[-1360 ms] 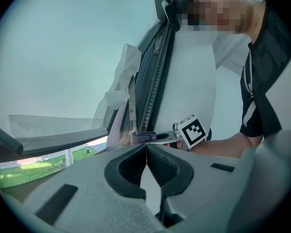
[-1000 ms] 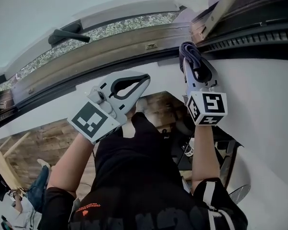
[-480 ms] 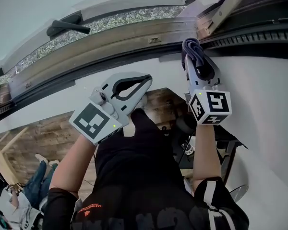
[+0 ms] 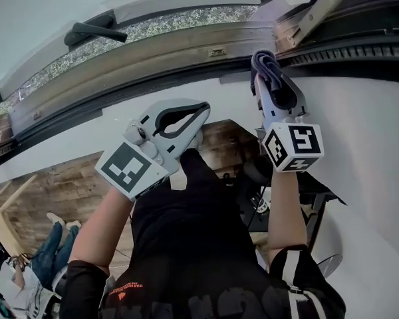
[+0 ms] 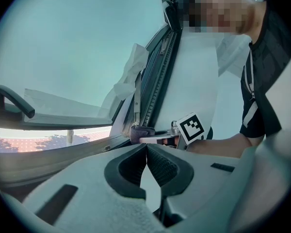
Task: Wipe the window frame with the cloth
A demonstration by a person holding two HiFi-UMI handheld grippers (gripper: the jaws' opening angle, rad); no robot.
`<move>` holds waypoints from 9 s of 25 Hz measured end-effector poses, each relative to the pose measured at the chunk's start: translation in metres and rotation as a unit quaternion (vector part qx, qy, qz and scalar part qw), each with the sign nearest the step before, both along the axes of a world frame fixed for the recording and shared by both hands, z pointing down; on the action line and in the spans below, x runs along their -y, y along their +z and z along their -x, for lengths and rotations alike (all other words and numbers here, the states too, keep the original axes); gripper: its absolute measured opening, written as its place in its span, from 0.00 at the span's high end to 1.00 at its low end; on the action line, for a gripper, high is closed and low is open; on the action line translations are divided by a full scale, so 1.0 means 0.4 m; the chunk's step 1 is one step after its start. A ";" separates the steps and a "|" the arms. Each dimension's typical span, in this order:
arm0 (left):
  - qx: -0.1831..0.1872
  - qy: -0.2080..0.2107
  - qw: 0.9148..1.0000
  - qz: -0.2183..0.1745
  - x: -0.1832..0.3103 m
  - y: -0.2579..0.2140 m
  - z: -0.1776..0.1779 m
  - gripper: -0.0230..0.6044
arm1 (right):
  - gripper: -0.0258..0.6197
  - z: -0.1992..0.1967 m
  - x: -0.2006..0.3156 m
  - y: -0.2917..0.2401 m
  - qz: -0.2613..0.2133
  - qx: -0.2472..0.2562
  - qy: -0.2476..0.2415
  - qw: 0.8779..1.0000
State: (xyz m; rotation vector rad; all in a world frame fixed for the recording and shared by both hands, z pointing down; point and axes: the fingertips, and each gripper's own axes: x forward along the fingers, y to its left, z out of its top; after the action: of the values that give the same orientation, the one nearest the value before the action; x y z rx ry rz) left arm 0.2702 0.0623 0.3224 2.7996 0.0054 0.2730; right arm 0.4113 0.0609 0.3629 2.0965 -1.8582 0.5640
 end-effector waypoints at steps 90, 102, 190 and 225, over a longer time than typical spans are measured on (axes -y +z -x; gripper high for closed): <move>-0.026 -0.191 0.981 0.010 0.179 0.013 0.703 0.93 | 0.79 0.824 0.252 0.018 0.021 0.036 -0.228 0.973; -0.025 -0.231 0.972 0.016 0.213 0.016 0.822 0.93 | 0.79 0.960 0.293 0.020 0.028 0.037 -0.270 0.962; -0.018 -0.339 0.941 0.006 0.347 0.010 1.248 0.93 | 0.79 1.569 0.470 0.022 0.020 0.087 -0.422 0.902; -0.002 -0.046 0.999 -0.020 0.072 -0.069 0.219 0.93 | 0.79 0.083 0.003 -0.039 -0.002 0.031 0.047 0.998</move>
State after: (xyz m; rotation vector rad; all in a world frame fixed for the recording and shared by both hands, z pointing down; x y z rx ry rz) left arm 0.1826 0.0334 0.2948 2.8309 -0.1289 0.2493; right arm 0.3779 0.0598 0.3472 2.2019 -1.8022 0.6539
